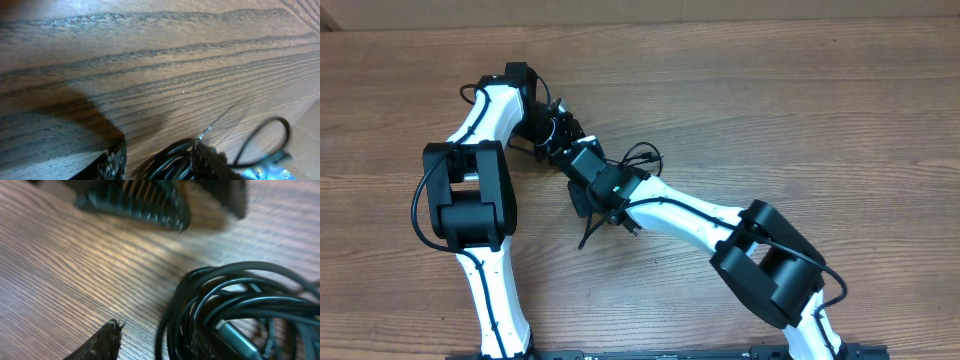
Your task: Untangle cables
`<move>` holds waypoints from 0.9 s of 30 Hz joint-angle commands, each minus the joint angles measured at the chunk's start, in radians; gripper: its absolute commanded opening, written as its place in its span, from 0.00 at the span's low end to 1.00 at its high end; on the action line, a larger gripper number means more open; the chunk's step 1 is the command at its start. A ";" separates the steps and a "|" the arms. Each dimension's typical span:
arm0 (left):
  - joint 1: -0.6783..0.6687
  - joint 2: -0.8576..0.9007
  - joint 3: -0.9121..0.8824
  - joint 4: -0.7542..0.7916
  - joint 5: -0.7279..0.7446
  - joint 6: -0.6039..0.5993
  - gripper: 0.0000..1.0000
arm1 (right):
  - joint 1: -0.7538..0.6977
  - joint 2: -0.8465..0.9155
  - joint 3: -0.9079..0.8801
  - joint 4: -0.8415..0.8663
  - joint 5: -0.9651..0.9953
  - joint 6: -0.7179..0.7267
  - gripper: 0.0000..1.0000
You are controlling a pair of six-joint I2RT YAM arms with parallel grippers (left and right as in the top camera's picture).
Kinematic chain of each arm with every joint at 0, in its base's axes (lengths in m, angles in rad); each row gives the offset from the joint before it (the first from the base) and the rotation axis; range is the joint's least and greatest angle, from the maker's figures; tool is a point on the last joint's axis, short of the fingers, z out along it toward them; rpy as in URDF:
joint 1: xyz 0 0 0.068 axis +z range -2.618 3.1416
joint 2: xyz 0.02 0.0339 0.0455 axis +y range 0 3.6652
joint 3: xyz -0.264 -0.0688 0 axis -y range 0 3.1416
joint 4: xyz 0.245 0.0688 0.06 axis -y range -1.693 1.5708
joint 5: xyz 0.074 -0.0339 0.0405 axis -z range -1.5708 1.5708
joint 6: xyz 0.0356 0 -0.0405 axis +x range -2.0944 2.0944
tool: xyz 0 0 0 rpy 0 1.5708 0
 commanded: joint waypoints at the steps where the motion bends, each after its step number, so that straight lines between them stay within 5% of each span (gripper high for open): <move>1: -0.006 0.015 -0.009 0.000 -0.044 -0.010 0.43 | 0.012 0.069 -0.010 -0.004 0.028 -0.003 0.44; 22: -0.006 0.015 -0.009 0.000 -0.045 -0.008 0.45 | 0.011 0.101 -0.010 -0.133 0.008 -0.003 0.44; 27: -0.006 0.015 -0.009 0.005 -0.085 -0.004 0.52 | 0.009 0.093 -0.007 -0.159 0.008 -0.003 0.30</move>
